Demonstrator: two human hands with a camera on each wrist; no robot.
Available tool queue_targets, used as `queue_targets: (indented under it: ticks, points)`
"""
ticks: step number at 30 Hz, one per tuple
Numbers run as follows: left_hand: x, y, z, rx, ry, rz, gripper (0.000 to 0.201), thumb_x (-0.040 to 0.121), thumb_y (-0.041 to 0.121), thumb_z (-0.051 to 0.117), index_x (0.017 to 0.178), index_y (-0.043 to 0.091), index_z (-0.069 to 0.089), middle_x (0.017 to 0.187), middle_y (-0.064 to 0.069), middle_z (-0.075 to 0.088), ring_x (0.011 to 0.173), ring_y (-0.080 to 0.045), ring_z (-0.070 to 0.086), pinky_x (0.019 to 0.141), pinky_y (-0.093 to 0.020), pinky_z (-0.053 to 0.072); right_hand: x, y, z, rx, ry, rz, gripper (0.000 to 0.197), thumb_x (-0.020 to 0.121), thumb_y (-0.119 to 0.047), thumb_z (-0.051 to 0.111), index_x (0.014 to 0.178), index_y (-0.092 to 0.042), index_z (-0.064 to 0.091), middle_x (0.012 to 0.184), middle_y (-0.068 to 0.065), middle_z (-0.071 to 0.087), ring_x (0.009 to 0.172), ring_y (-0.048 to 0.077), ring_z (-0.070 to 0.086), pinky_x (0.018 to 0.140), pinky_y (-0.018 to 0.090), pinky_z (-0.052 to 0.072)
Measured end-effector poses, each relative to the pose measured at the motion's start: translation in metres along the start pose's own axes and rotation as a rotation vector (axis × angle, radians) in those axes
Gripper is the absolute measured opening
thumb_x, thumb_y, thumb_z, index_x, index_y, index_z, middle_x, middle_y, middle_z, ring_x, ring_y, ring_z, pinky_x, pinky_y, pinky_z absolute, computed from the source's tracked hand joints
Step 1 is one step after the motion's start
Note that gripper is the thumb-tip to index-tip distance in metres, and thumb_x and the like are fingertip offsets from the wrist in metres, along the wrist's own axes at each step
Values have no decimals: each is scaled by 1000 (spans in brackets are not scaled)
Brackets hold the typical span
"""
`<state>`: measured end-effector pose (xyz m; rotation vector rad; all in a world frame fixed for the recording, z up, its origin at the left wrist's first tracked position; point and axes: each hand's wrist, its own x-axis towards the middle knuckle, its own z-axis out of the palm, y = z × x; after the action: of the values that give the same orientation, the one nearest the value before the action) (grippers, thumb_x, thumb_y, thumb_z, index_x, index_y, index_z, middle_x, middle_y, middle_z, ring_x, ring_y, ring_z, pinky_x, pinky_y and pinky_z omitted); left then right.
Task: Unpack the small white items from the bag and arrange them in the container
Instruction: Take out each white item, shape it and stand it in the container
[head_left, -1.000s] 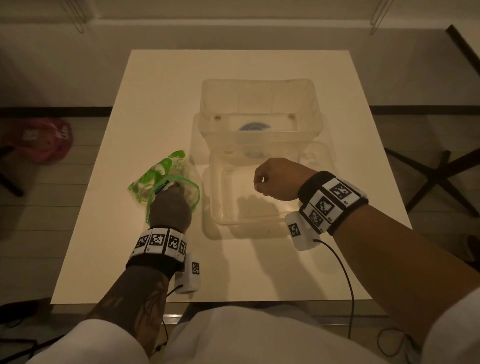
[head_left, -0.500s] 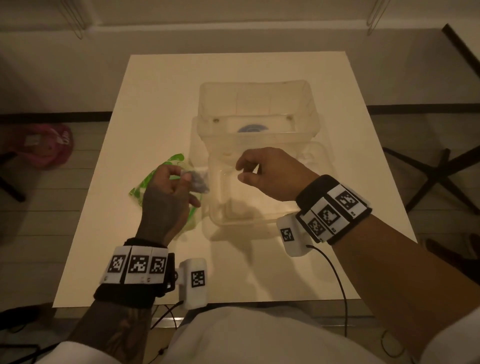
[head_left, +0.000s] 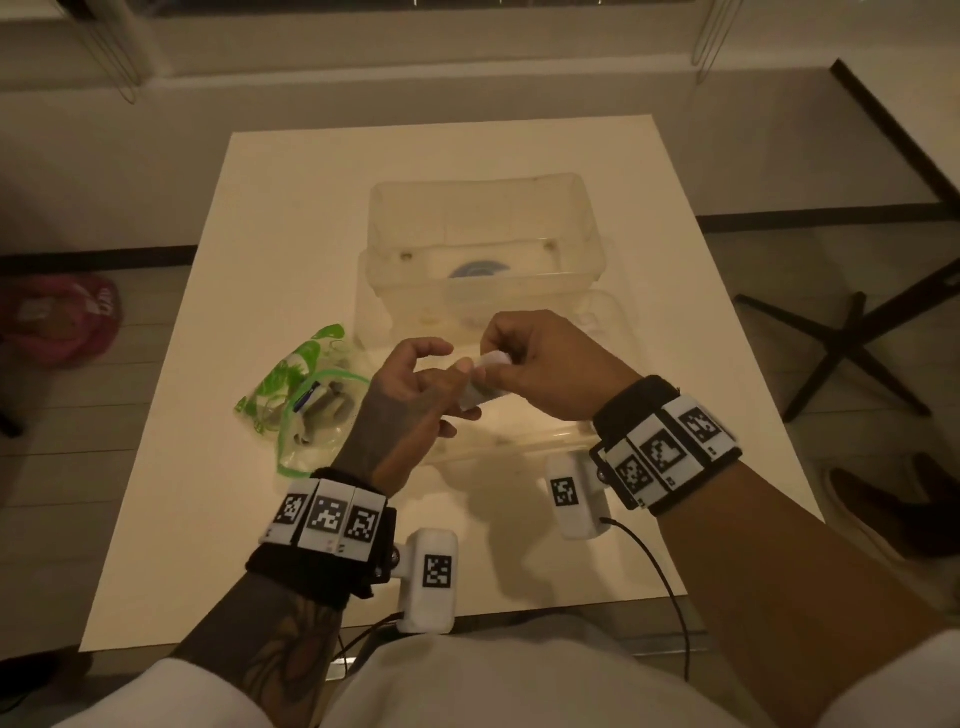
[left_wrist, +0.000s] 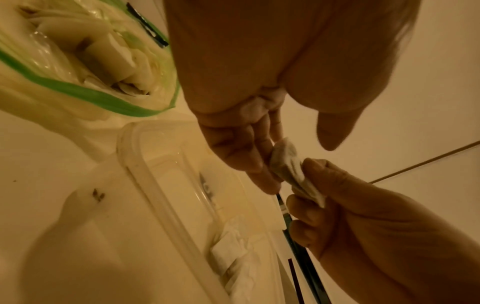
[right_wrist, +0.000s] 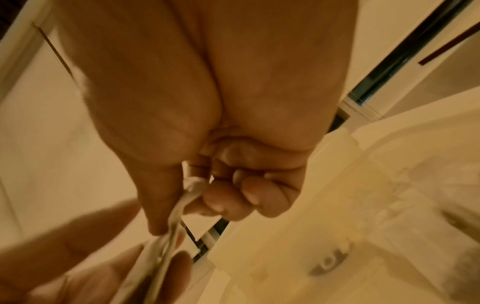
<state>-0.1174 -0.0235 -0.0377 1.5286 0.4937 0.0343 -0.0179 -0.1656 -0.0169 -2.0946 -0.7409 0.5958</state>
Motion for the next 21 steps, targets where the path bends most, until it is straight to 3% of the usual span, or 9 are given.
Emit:
queue_targets:
  ticks: [3,6,9,12,16,21]
  points:
    - [3,-3,5,20,-51,7,8,96,19,57,95,11,60,79,-9,71,65,-20,68,53,-30,42,-3,3,3,91,145,5,13,83,-21,73,90,-15,64,80,2,62,66,6,52,61,20,46]
    - [6,-3,11,-19,4,3,14,100,16,50,102,3,56,85,-14,72,69,-22,70,54,-29,44,-8,7,8,240,278,83,23,85,-28,72,103,-17,63,77,1,61,64,6,54,63,21,48]
    - [7,-2,14,-29,45,22,14,102,17,45,104,6,52,90,-13,74,73,-25,72,56,-30,46,-13,14,13,238,226,126,13,88,-27,68,95,-16,65,83,3,68,71,10,60,70,27,52]
    - [6,-2,18,52,48,17,16,101,20,47,105,6,52,90,-10,74,74,-23,73,56,-30,47,-18,17,15,212,194,82,8,91,-14,62,84,-11,65,76,-1,65,64,5,56,62,16,48]
    - [3,-3,19,91,50,44,16,97,31,55,105,17,55,92,-4,74,80,-17,73,61,-34,51,-21,19,13,214,174,79,9,93,-13,60,88,-7,63,77,5,63,66,8,56,59,14,46]
    - [6,0,20,159,117,109,8,97,24,56,100,16,57,83,-4,72,75,-15,70,56,-29,55,-22,19,7,171,86,105,10,96,-17,55,90,-11,60,83,4,66,73,11,61,62,22,47]
